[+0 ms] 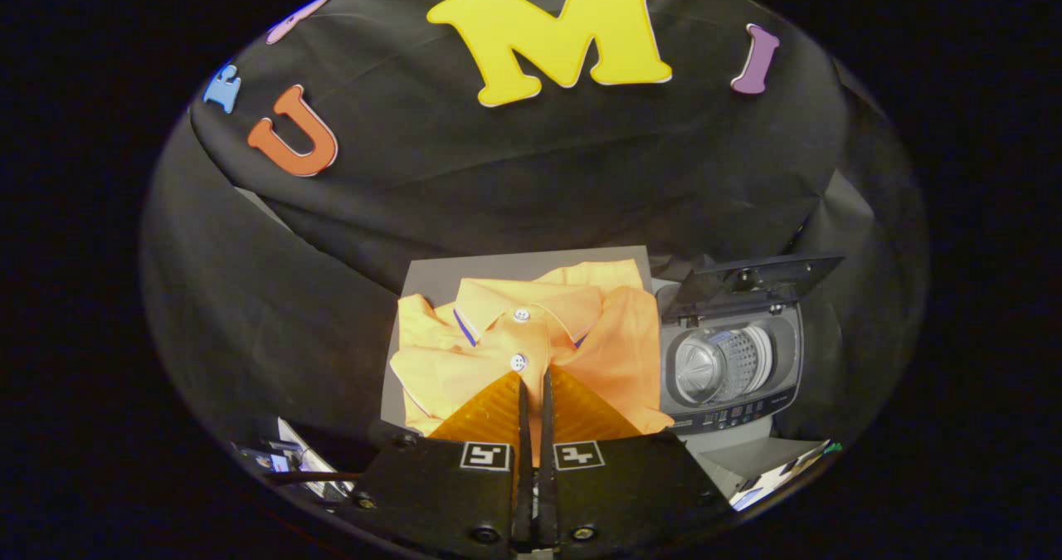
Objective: Put the clothes into the washing machine and then close the washing machine lid.
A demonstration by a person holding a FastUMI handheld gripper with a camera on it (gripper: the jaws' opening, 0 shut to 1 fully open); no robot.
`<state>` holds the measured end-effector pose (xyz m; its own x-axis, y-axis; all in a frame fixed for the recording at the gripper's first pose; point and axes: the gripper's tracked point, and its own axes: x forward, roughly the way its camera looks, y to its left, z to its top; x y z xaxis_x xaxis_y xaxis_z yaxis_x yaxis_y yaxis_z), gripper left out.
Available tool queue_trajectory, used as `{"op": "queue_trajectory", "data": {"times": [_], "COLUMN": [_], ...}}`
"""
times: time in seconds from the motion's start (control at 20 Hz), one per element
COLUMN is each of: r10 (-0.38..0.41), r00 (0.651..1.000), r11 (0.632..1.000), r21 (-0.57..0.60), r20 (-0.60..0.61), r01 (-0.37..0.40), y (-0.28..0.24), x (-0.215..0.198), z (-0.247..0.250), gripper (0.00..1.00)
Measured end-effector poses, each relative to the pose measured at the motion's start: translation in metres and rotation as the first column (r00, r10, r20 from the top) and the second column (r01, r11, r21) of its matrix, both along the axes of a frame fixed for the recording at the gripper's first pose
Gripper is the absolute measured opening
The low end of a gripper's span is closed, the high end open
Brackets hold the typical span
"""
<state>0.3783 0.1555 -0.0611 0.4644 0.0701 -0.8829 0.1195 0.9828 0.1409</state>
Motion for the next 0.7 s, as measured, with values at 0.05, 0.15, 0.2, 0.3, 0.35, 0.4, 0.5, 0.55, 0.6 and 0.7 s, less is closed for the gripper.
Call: {"op": "queue_trajectory", "data": {"times": [0.05,0.15,0.2,0.3,0.35,0.4,0.5,0.55,0.6,0.7], "r10": [-0.011,-0.033,-0.046,-0.080,-0.100,-0.118,-0.161,-0.180,-0.199,-0.240], "r00": [1.000,0.999,0.998,0.995,0.993,0.991,0.984,0.981,0.977,0.967], "r11": [1.000,0.999,0.998,0.996,0.994,0.992,0.986,0.983,0.979,0.970], "r21": [-0.011,-0.027,-0.029,-0.034,-0.037,-0.035,-0.030,-0.029,-0.029,-0.029], "r20": [0.012,0.032,0.038,0.052,0.058,0.064,0.072,0.075,0.078,0.084], "r01": [0.011,0.034,0.047,0.082,0.102,0.121,0.163,0.182,0.202,0.243], "y": [-0.006,-0.017,-0.022,-0.036,-0.044,-0.051,-0.066,-0.074,-0.083,-0.100], "x": [-0.004,-0.014,-0.018,-0.029,-0.035,-0.041,-0.055,-0.062,-0.069,-0.082], "z": [0.004,0.011,0.014,0.022,0.024,0.026,0.030,0.030,0.032,0.033], "gripper": [0.06,0.06,0.06,0.06,0.06,0.06,0.06,0.06,0.06,0.06]}}
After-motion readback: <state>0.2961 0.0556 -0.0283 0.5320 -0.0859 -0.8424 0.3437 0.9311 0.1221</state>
